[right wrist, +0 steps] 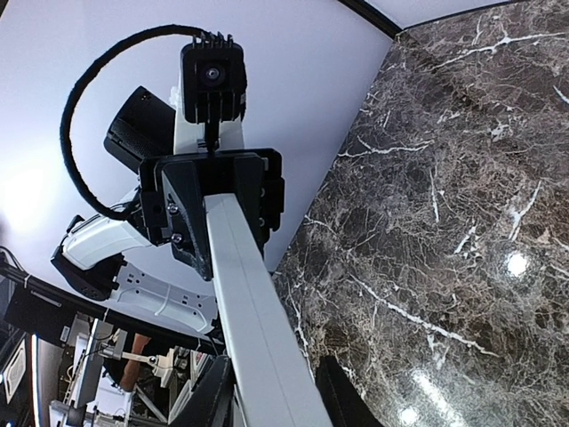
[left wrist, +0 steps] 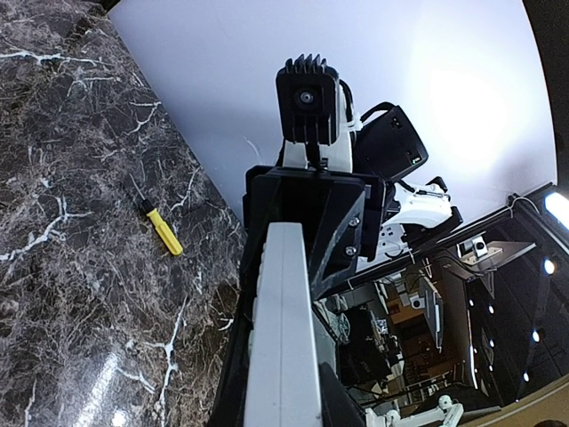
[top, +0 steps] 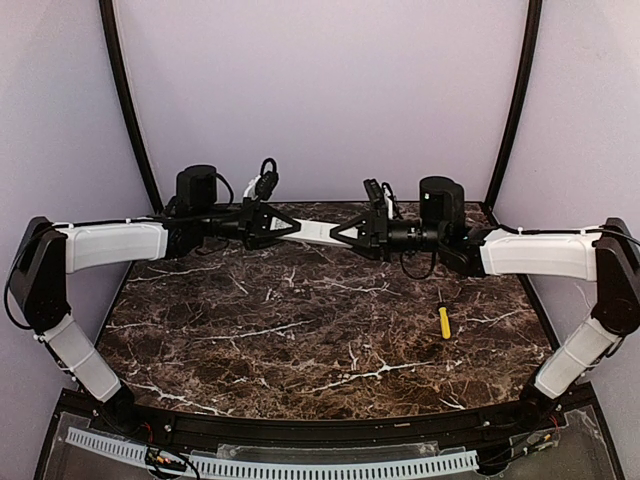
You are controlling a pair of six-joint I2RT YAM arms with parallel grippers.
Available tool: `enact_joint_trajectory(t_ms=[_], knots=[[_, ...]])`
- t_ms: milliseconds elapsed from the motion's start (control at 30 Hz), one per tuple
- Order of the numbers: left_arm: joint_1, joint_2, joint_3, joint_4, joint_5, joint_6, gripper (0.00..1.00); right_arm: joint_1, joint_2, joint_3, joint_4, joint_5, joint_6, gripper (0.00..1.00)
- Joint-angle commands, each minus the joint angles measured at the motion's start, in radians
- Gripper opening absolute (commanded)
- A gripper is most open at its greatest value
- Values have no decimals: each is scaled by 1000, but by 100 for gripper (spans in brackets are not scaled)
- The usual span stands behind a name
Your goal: Unload the batteries from the remote control
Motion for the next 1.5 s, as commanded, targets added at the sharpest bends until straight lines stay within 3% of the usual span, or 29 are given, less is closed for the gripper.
enact_joint_trajectory(t_ms=[0,200,367,533,1000,1233,1467], knots=[[-20,-26,23,-64,-15,30,0,8,-1,-2,53,8,-6,19],[-20,-33,25,-75,-18,33,0,8,-5,-11,60,-1,-8,16],[-21,-31,16,-49,-18,15,0,8,-9,-12,64,-4,-7,18],[-22,-34,2,-34,-19,3,0,8,-23,-14,32,6,-19,45],[-22,-34,-5,-41,-22,15,0,5,-120,2,-230,120,-131,78],[-22,-22,1,-74,-32,45,0,5,-125,70,-440,236,-176,75],[-22,-8,6,-106,-48,73,0,11,-84,115,-459,211,-186,65]])
